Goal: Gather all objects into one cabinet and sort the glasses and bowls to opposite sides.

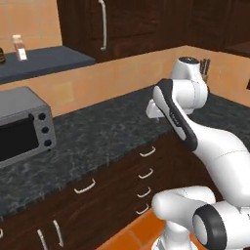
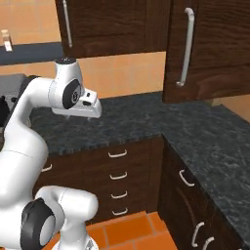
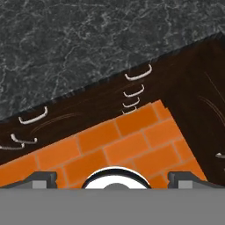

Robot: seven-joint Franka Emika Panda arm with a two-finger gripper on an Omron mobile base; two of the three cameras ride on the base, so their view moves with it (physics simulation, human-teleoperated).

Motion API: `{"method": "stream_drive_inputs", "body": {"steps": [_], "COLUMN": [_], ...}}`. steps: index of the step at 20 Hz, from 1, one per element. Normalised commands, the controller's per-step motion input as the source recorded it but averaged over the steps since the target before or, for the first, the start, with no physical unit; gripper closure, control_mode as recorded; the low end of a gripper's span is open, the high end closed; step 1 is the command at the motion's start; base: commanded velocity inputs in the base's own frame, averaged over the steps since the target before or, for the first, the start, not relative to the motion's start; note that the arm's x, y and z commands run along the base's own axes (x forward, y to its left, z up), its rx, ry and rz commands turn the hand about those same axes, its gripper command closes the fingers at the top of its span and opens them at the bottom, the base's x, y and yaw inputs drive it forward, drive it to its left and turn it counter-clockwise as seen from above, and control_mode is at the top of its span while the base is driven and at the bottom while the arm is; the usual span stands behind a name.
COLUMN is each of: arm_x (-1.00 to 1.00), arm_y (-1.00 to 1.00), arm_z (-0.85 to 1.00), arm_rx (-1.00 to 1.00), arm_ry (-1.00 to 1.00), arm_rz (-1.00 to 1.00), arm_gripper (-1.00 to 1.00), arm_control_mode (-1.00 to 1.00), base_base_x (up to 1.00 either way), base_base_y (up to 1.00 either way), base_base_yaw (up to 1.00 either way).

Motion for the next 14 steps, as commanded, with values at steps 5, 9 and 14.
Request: {"method": "stream_drive_inputs", "body": {"steps": [5, 9, 14], "arm_x": [0.00, 0.00, 0.00], "arm_y": [0.00, 0.00, 0.00], "arm_z": [0.00, 0.00, 0.00], "arm_rx": [0.00, 0.00, 0.00], "arm_ry": [0.00, 0.00, 0.00], "arm_rz": [0.00, 0.00, 0.00], "arm_gripper": [-1.00, -1.00, -1.00], "arm_control_mode": [1.00, 1.00, 1.00], "base_base_x": [0.78, 0.80, 0.81], "base_base_y": [-0.18, -0.04, 0.00], "base_base_yaw": [-0.51, -0.59, -0.62]}}
